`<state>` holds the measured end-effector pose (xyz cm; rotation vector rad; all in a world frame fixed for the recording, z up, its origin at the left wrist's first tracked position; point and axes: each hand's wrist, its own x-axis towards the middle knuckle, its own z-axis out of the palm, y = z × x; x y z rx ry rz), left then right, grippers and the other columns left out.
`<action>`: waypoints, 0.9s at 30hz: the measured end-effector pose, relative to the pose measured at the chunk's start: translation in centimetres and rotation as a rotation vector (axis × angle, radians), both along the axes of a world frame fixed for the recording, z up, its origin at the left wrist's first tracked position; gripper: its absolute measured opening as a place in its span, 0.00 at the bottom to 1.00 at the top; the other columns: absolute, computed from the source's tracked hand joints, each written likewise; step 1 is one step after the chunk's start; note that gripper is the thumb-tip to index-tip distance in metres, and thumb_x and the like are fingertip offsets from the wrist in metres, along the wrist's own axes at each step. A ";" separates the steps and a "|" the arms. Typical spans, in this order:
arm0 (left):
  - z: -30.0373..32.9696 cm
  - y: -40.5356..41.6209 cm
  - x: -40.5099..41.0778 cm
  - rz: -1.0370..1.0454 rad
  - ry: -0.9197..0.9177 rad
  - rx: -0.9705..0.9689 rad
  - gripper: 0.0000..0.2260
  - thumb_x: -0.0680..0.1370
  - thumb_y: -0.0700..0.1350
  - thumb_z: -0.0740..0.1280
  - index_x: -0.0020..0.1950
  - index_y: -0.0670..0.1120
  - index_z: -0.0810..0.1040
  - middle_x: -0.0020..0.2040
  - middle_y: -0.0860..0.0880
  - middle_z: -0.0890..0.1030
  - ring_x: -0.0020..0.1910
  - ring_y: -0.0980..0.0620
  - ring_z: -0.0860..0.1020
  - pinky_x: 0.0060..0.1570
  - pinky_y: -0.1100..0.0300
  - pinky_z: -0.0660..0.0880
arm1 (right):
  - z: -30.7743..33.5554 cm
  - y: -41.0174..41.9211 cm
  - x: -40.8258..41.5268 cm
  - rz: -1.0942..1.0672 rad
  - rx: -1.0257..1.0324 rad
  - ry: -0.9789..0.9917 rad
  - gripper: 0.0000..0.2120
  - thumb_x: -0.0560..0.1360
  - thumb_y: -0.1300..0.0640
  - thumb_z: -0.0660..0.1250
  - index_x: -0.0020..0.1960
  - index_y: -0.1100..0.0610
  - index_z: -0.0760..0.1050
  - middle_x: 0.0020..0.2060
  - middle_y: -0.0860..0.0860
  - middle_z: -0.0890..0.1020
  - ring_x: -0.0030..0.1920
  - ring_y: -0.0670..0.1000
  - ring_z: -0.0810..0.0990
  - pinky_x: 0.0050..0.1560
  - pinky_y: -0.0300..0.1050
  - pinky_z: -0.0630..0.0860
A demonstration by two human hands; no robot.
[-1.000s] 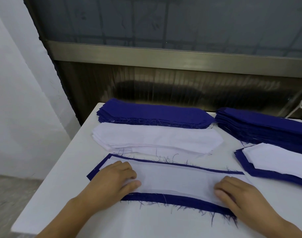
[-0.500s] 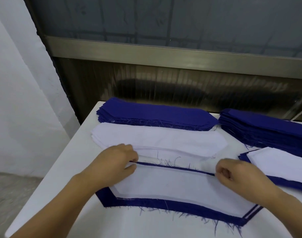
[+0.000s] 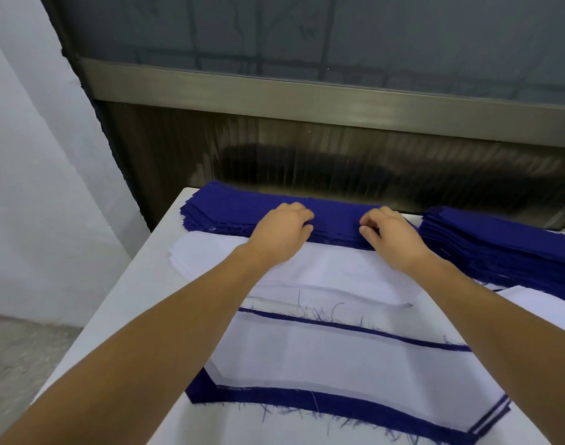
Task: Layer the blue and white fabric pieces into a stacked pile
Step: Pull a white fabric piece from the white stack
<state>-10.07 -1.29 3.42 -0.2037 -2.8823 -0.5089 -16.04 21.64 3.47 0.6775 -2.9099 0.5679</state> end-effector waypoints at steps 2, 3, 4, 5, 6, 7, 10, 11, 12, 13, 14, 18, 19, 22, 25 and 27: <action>-0.3 0.0 -1.1 0.008 -0.053 0.017 0.14 0.83 0.47 0.57 0.66 0.47 0.74 0.63 0.48 0.75 0.60 0.48 0.73 0.61 0.52 0.72 | -0.3 -0.2 -0.9 -0.004 0.030 -0.033 0.08 0.80 0.53 0.62 0.58 0.53 0.75 0.53 0.50 0.75 0.54 0.51 0.72 0.56 0.46 0.72; -0.5 -0.1 -1.4 0.013 -0.061 0.018 0.14 0.83 0.47 0.57 0.65 0.47 0.76 0.62 0.48 0.76 0.59 0.48 0.73 0.60 0.51 0.72 | -0.5 -0.3 -1.2 -0.004 0.036 -0.041 0.08 0.80 0.53 0.63 0.58 0.53 0.75 0.52 0.50 0.74 0.54 0.51 0.72 0.56 0.46 0.72; -0.7 -0.1 -1.8 0.021 -0.060 0.019 0.13 0.83 0.47 0.57 0.63 0.47 0.77 0.61 0.48 0.76 0.58 0.48 0.73 0.60 0.51 0.72 | -0.6 -0.3 -1.4 -0.004 0.032 -0.048 0.08 0.80 0.53 0.64 0.57 0.53 0.75 0.51 0.49 0.73 0.54 0.51 0.72 0.56 0.46 0.72; -0.8 -0.1 -2.1 0.030 -0.055 0.024 0.13 0.83 0.47 0.58 0.63 0.48 0.77 0.60 0.48 0.76 0.58 0.48 0.73 0.60 0.52 0.71 | -0.7 -0.3 -1.6 -0.003 0.022 -0.055 0.07 0.79 0.52 0.64 0.56 0.53 0.74 0.50 0.49 0.73 0.53 0.51 0.72 0.56 0.47 0.72; -0.9 -0.1 -2.3 0.037 -0.051 0.033 0.12 0.82 0.48 0.59 0.63 0.48 0.77 0.61 0.49 0.76 0.58 0.49 0.73 0.60 0.52 0.71 | -0.7 -0.3 -1.8 0.000 0.011 -0.064 0.06 0.79 0.52 0.65 0.55 0.52 0.74 0.50 0.48 0.73 0.53 0.51 0.72 0.56 0.47 0.73; -1.1 -0.1 -2.5 0.043 -0.051 0.043 0.13 0.82 0.48 0.61 0.64 0.49 0.76 0.61 0.49 0.76 0.59 0.49 0.72 0.61 0.52 0.70 | -0.8 -0.2 -1.9 0.006 -0.001 -0.071 0.05 0.79 0.53 0.65 0.54 0.52 0.74 0.50 0.48 0.73 0.52 0.50 0.73 0.55 0.47 0.73; -1.1 0.0 -2.9 0.043 -0.073 0.051 0.15 0.81 0.50 0.63 0.67 0.50 0.75 0.63 0.49 0.75 0.61 0.49 0.71 0.63 0.52 0.69 | -0.8 -0.2 -2.5 0.021 -0.028 -0.096 0.03 0.79 0.53 0.65 0.51 0.51 0.74 0.49 0.49 0.75 0.50 0.50 0.74 0.52 0.45 0.74; -1.0 0.0 -3.0 0.042 -0.082 0.052 0.16 0.80 0.50 0.63 0.67 0.50 0.75 0.63 0.50 0.74 0.61 0.49 0.70 0.63 0.52 0.69 | -0.8 -0.2 -2.7 0.021 -0.034 -0.107 0.02 0.79 0.53 0.65 0.51 0.51 0.74 0.48 0.49 0.75 0.49 0.50 0.75 0.51 0.44 0.74; -0.9 0.0 -3.1 0.043 -0.091 0.059 0.16 0.80 0.51 0.64 0.67 0.50 0.75 0.63 0.50 0.74 0.61 0.49 0.70 0.63 0.52 0.69 | -0.8 -0.3 -3.0 0.016 -0.040 -0.121 0.02 0.79 0.53 0.64 0.50 0.52 0.74 0.48 0.49 0.75 0.48 0.49 0.75 0.49 0.43 0.72; -0.8 0.0 -3.2 0.043 -0.099 0.071 0.16 0.79 0.52 0.65 0.66 0.50 0.75 0.63 0.50 0.75 0.61 0.50 0.70 0.64 0.52 0.69 | -0.8 -0.4 -3.2 0.009 -0.045 -0.135 0.03 0.80 0.53 0.64 0.49 0.52 0.75 0.48 0.49 0.76 0.47 0.49 0.75 0.47 0.42 0.71; -0.7 0.0 -3.2 0.043 -0.107 0.085 0.17 0.79 0.52 0.66 0.66 0.50 0.76 0.62 0.51 0.75 0.61 0.50 0.71 0.64 0.51 0.69 | -0.8 -0.5 -3.4 0.003 -0.048 -0.150 0.04 0.80 0.53 0.64 0.48 0.52 0.75 0.47 0.49 0.76 0.46 0.49 0.76 0.47 0.41 0.70; -0.4 0.0 -3.5 0.040 -0.121 0.108 0.18 0.77 0.52 0.68 0.65 0.49 0.77 0.60 0.51 0.75 0.59 0.51 0.72 0.62 0.51 0.72 | -0.7 -0.7 -4.2 0.004 -0.049 -0.204 0.08 0.81 0.53 0.62 0.45 0.53 0.75 0.45 0.50 0.78 0.44 0.49 0.76 0.45 0.41 0.68; -0.3 0.0 -3.6 0.039 -0.122 0.108 0.18 0.77 0.52 0.68 0.65 0.49 0.77 0.60 0.51 0.76 0.58 0.51 0.73 0.61 0.51 0.72 | -0.6 -0.7 -4.4 0.008 -0.044 -0.212 0.09 0.81 0.53 0.61 0.45 0.54 0.75 0.44 0.50 0.78 0.43 0.49 0.76 0.44 0.41 0.68; -0.2 0.1 -3.9 0.047 -0.111 0.089 0.16 0.78 0.52 0.66 0.64 0.49 0.78 0.59 0.51 0.76 0.57 0.51 0.73 0.60 0.52 0.73 | -0.4 -0.6 -4.7 0.028 0.062 -0.177 0.12 0.83 0.53 0.57 0.45 0.57 0.73 0.39 0.51 0.76 0.42 0.52 0.75 0.44 0.44 0.68; -0.1 0.2 -4.0 0.035 -0.075 -0.014 0.15 0.80 0.51 0.64 0.64 0.49 0.77 0.59 0.50 0.77 0.57 0.50 0.73 0.57 0.53 0.74 | -0.2 -0.7 -4.8 0.019 0.081 -0.161 0.16 0.83 0.51 0.54 0.46 0.61 0.73 0.39 0.56 0.77 0.42 0.56 0.75 0.45 0.48 0.70; -0.1 0.4 -4.0 0.034 -0.046 -0.061 0.14 0.80 0.49 0.63 0.64 0.49 0.77 0.58 0.49 0.78 0.57 0.49 0.74 0.54 0.53 0.75 | -0.2 -0.7 -4.8 0.013 0.075 -0.157 0.17 0.83 0.51 0.53 0.46 0.61 0.74 0.39 0.57 0.77 0.42 0.57 0.75 0.44 0.48 0.69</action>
